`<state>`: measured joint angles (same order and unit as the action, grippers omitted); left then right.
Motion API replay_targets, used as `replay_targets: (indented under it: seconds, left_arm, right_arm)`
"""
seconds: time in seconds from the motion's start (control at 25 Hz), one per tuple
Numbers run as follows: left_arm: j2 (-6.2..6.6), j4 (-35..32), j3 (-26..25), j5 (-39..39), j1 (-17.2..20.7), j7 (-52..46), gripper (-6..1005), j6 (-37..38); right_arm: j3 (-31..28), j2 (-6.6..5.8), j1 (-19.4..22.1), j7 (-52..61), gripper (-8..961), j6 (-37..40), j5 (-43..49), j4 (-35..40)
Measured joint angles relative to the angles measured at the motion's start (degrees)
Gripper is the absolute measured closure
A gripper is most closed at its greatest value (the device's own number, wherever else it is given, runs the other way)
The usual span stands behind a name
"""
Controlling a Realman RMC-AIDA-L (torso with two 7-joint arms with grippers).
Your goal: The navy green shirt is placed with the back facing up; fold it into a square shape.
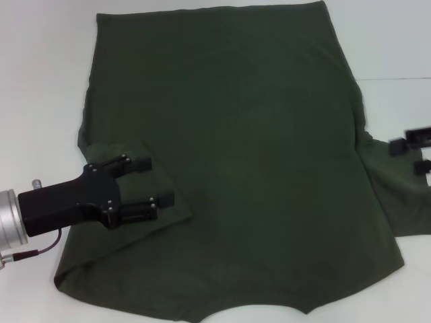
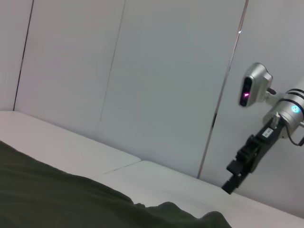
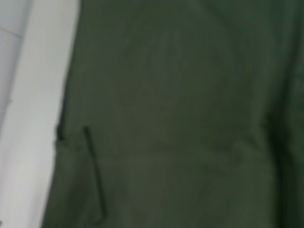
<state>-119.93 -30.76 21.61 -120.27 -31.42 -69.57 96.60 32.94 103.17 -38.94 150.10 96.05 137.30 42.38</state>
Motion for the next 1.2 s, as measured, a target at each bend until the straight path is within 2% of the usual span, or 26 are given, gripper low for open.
replay_targets:
  seconds: [0.2, 0.4, 0.92, 1.2]
  left_arm:
    - [0.11, 0.0, 0.4, 0.0, -0.2, 0.0, 87, -0.7]
    - [0.13, 0.0, 0.8, 0.0, -0.5, 0.1, 88, -1.2]
    - [0.09, 0.0, 1.3, 0.0, -1.2, -0.1, 88, -3.1]
    - [0.14, 0.0, 2.3, 0.0, -1.6, -0.7, 89, -4.2]
  right_arm:
    - [-3.6, -0.73, 1.5, 0.6, 19, 0.4, 5.0, 1.8]
    - [-4.5, -1.05, 2.4, 1.1, 19, 0.0, 8.8, 3.1]
    - [-2.0, -0.58, 1.8, -0.6, 18, -8.1, 12.4, 0.8]
    - [-1.1, -0.8, 1.0, -2.1, 18, -12.9, 12.5, -4.8]
